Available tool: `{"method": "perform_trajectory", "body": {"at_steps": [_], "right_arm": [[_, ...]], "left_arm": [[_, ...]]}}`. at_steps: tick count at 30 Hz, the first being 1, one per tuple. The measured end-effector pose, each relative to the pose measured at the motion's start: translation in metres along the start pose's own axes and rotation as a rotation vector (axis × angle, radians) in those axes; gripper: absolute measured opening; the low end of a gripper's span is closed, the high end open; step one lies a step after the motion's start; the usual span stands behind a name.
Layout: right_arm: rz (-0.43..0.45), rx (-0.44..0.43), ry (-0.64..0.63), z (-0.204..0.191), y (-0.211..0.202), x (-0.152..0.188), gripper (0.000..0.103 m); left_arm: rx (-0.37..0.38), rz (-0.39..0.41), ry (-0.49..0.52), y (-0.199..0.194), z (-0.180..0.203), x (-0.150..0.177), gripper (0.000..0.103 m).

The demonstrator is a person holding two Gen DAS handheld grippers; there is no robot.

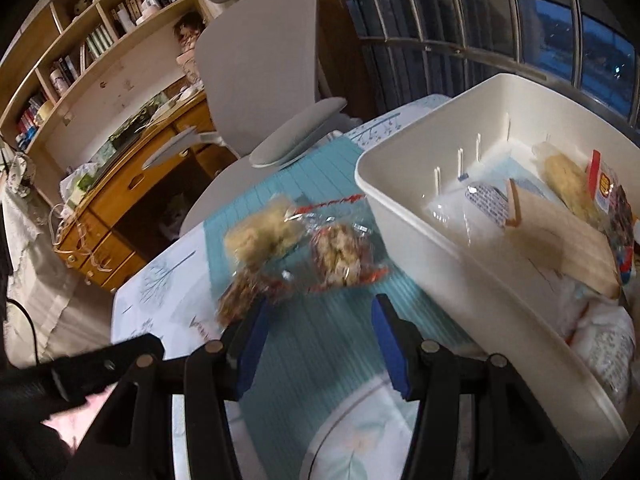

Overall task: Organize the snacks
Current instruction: 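Move both grippers back over the small clear snack bags, then grasp the clear bag of brown nut snack with the left gripper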

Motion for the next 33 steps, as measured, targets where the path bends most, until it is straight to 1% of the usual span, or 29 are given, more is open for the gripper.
{"method": "perform_trajectory", "body": {"at_steps": [3, 7, 11, 14, 16, 18, 19, 20, 24, 28, 33], "right_arm": [[0.016, 0.039, -0.005, 0.002, 0.011, -0.001, 0.053], [0.042, 0.078, -0.029, 0.003, 0.021, 0.000, 0.053], [0.061, 0.098, -0.042, 0.003, 0.027, -0.002, 0.053], [0.054, 0.104, -0.044, 0.005, 0.033, -0.004, 0.053], [0.042, 0.094, -0.039, 0.004, 0.036, -0.005, 0.053], [0.038, 0.101, -0.047, 0.004, 0.039, -0.004, 0.053], [0.035, 0.106, -0.050, 0.004, 0.041, -0.004, 0.053], [0.029, 0.110, -0.052, 0.004, 0.043, -0.004, 0.053], [0.026, 0.108, -0.065, 0.003, 0.045, -0.002, 0.053], [-0.005, 0.111, -0.081, 0.002, 0.054, 0.001, 0.053], [0.000, 0.118, -0.094, 0.001, 0.055, 0.001, 0.053]], "left_arm": [[0.002, -0.014, 0.007, 0.009, 0.005, -0.015, 0.094], [0.020, -0.072, 0.007, 0.026, 0.013, -0.026, 0.094], [0.014, -0.128, 0.013, 0.045, 0.022, -0.032, 0.094], [0.002, -0.144, 0.029, 0.054, 0.029, -0.033, 0.094], [-0.005, -0.159, 0.037, 0.059, 0.032, -0.034, 0.094], [-0.020, -0.178, 0.050, 0.065, 0.035, -0.034, 0.090], [-0.025, -0.187, 0.055, 0.068, 0.036, -0.034, 0.086], [-0.029, -0.197, 0.056, 0.072, 0.037, -0.033, 0.084], [-0.020, -0.213, 0.051, 0.079, 0.039, -0.035, 0.081], [-0.017, -0.226, 0.055, 0.086, 0.043, -0.034, 0.079], [-0.007, -0.227, 0.038, 0.092, 0.042, -0.035, 0.066]]}}
Point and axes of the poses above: each gripper's, at about its wrist camera, not at the fingertips, and y roughly the way its jaws point, z to its right, x to its underside, the point moved 5 cm from there along y, roughly the way its jaws point, and after that the axes turned 5 degrees about -x, right-handed, at the moved point
